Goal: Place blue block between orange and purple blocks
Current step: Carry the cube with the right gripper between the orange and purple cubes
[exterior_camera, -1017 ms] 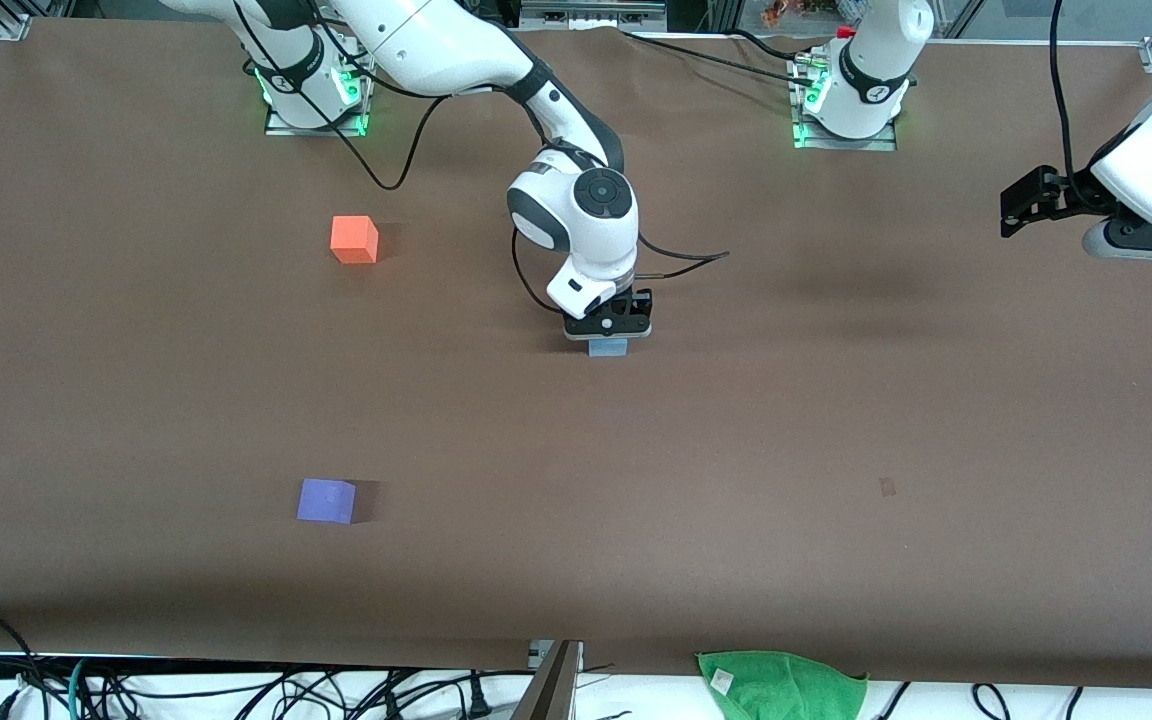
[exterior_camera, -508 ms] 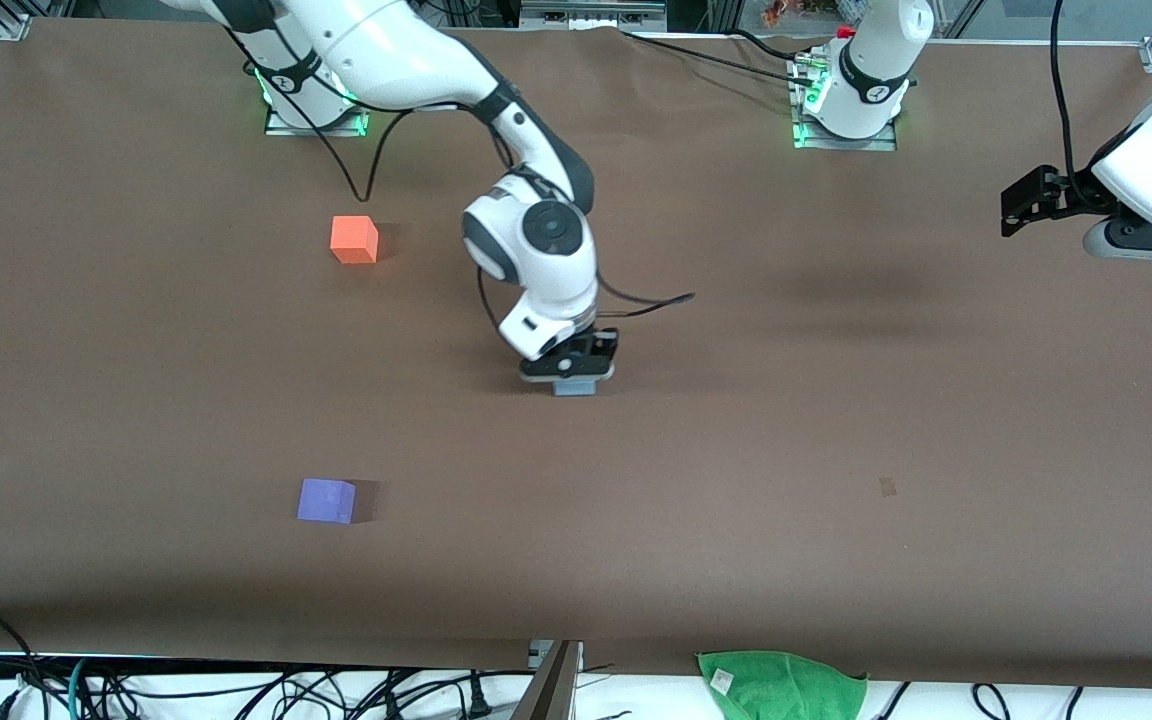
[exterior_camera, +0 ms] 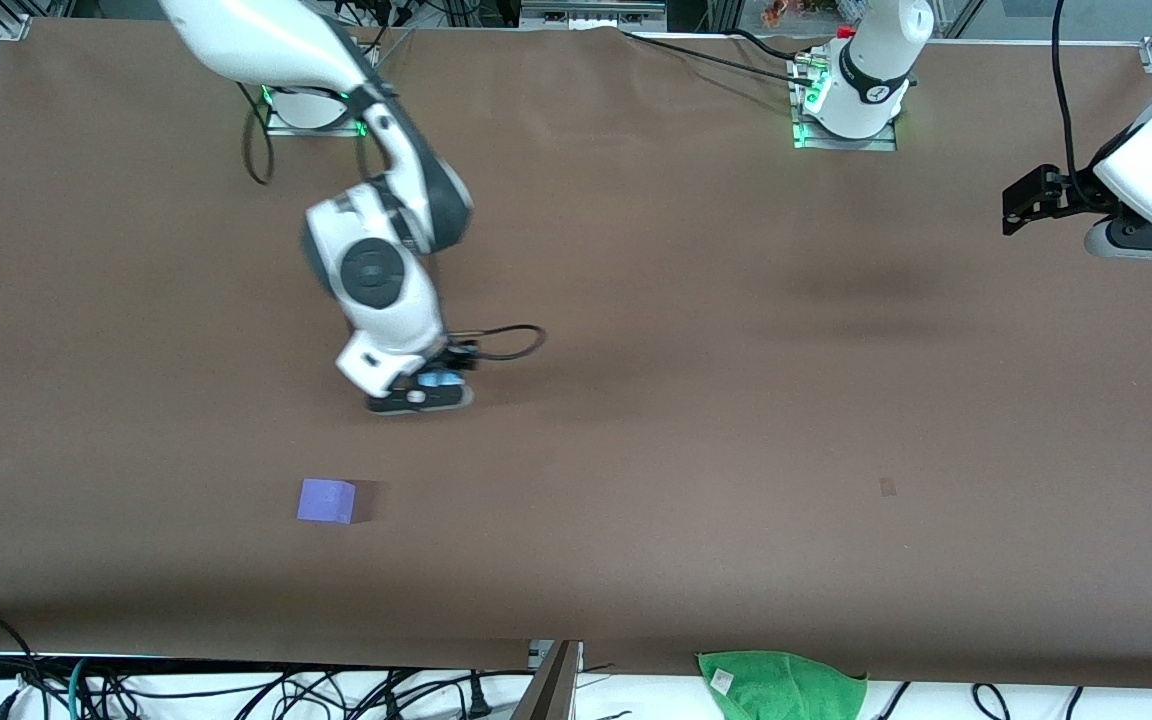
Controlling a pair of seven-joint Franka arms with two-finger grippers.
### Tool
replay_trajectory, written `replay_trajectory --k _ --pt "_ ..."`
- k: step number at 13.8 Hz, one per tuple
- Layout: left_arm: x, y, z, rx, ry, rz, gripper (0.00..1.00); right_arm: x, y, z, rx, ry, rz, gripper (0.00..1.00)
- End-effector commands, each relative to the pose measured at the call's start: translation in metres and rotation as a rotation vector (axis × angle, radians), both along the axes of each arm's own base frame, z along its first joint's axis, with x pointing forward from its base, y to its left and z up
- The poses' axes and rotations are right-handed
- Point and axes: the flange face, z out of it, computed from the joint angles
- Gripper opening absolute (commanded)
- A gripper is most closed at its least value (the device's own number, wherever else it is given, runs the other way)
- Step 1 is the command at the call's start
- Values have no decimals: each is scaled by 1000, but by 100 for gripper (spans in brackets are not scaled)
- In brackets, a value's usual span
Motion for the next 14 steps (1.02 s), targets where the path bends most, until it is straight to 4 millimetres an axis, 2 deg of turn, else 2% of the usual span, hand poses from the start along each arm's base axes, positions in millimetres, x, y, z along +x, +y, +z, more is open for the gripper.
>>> replay_trajectory --k 1,2,3,5,7,9,11,12,13,14 --pt "-6 0 2 -11 2 11 100 -55 -72 -22 27 -8 5 46" --pt "-6 0 2 -11 2 12 100 -64 -89 -34 29 -25 -8 46" --pt "-6 0 2 -11 2 13 100 -68 -97 -42 30 -35 -16 46" --pt "-6 0 2 -11 2 11 100 -69 -102 -59 34 -42 -26 46" --pt "-6 1 2 -11 4 13 100 -66 -122 -72 27 -51 -57 46" --pt "-6 1 2 -11 4 11 100 -66 -122 -75 26 -50 -59 46" --pt "-6 1 2 -11 4 13 100 -65 -127 -87 29 -57 -69 48" --pt "-6 1 2 -11 4 13 100 -65 -129 -90 29 -56 -72 51" --pt "-6 1 3 -11 2 14 100 -64 -128 -89 30 -59 -77 58" --pt "-6 1 2 -11 4 14 100 -62 -129 -86 30 -63 -75 77"
